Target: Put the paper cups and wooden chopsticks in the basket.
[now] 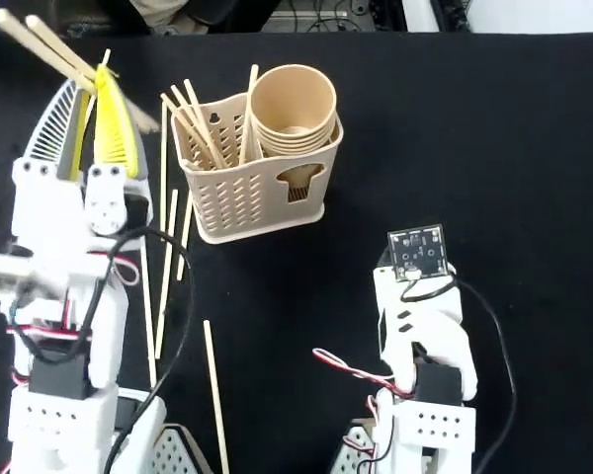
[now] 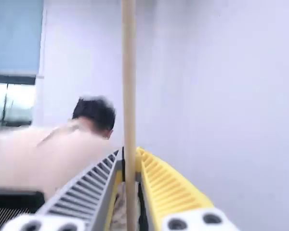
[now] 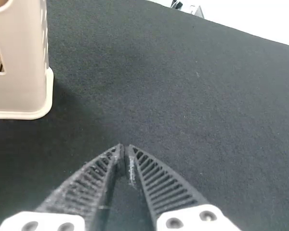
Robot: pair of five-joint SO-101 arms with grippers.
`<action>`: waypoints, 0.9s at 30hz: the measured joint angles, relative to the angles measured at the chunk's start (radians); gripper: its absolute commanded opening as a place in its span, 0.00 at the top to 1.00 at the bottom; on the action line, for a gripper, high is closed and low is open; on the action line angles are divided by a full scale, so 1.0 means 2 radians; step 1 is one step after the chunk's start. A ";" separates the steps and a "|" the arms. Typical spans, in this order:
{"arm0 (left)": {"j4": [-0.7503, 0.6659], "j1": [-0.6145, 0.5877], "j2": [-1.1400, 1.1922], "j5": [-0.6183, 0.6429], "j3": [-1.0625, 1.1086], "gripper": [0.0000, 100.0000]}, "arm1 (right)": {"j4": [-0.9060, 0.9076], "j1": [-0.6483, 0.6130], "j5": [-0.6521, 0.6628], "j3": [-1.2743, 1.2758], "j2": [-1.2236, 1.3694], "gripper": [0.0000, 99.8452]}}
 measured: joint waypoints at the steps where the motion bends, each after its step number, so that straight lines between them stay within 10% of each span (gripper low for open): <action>1: -0.010 0.008 0.001 0.000 -0.001 0.97 | 0.000 0.000 0.000 0.000 0.000 0.99; 14: -0.018 0.022 0.243 0.074 -0.050 0.86 | 0.000 0.000 0.000 0.000 0.000 0.99; 27: 0.205 0.021 0.259 0.115 -0.118 0.80 | 0.000 0.000 0.000 0.000 0.000 0.99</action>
